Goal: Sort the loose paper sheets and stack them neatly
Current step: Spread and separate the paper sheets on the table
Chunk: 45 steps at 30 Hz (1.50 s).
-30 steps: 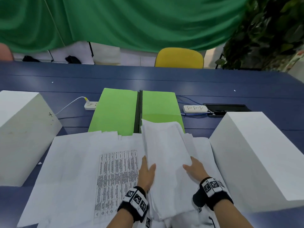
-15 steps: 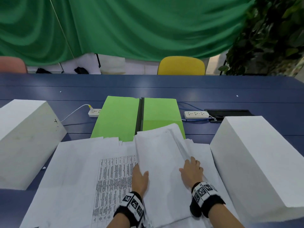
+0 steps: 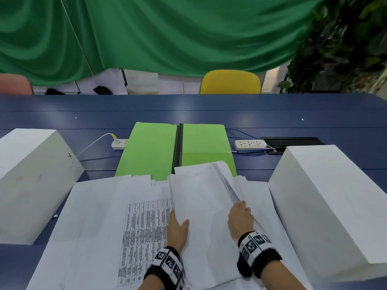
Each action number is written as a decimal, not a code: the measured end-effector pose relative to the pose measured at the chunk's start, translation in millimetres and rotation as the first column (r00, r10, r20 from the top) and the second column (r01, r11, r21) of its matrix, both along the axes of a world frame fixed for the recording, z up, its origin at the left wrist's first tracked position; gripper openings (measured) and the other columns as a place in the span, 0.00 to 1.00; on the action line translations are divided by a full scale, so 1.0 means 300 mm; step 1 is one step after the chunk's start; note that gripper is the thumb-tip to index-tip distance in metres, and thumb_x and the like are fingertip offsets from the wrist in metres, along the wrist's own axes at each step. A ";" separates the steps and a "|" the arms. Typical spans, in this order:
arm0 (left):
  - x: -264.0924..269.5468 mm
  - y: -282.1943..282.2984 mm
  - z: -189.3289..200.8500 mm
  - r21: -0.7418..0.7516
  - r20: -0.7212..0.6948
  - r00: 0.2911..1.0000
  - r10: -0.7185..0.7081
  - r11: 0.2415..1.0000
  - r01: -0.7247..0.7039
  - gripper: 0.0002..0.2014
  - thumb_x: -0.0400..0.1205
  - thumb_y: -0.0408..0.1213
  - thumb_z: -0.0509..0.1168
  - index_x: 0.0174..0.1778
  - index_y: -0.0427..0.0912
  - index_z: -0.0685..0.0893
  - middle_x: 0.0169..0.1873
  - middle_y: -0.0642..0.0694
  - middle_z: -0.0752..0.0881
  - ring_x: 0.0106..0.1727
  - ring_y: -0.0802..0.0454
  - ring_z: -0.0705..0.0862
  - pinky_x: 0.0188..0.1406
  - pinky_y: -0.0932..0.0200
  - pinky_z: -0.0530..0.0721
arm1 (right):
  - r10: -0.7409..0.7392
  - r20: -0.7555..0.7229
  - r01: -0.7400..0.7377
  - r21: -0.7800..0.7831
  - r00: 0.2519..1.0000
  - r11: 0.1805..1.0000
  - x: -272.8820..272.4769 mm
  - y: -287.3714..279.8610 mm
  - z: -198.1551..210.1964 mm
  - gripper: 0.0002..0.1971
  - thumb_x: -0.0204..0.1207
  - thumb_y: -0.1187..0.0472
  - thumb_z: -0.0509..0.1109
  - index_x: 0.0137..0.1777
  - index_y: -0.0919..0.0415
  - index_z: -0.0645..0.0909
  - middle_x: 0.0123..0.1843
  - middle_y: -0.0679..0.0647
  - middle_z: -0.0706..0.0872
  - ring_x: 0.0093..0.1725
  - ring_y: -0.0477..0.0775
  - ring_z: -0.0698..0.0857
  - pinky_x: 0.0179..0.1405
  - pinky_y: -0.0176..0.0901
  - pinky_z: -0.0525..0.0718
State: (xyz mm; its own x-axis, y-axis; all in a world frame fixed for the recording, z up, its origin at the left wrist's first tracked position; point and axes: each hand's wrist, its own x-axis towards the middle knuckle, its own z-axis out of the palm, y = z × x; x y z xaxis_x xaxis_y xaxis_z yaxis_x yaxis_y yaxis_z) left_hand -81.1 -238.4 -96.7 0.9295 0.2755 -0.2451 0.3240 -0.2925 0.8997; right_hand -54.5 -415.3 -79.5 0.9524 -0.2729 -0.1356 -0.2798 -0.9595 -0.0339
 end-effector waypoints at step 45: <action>-0.018 0.103 0.566 -0.381 0.602 0.776 0.186 0.922 0.074 0.16 0.73 0.26 0.73 0.55 0.41 0.82 0.41 0.55 0.90 0.42 0.65 0.88 0.42 0.67 0.85 | -0.201 0.367 -0.370 0.929 0.908 0.025 0.059 0.019 0.540 0.14 0.69 0.69 0.76 0.52 0.57 0.81 0.42 0.43 0.86 0.35 0.29 0.85 0.36 0.21 0.81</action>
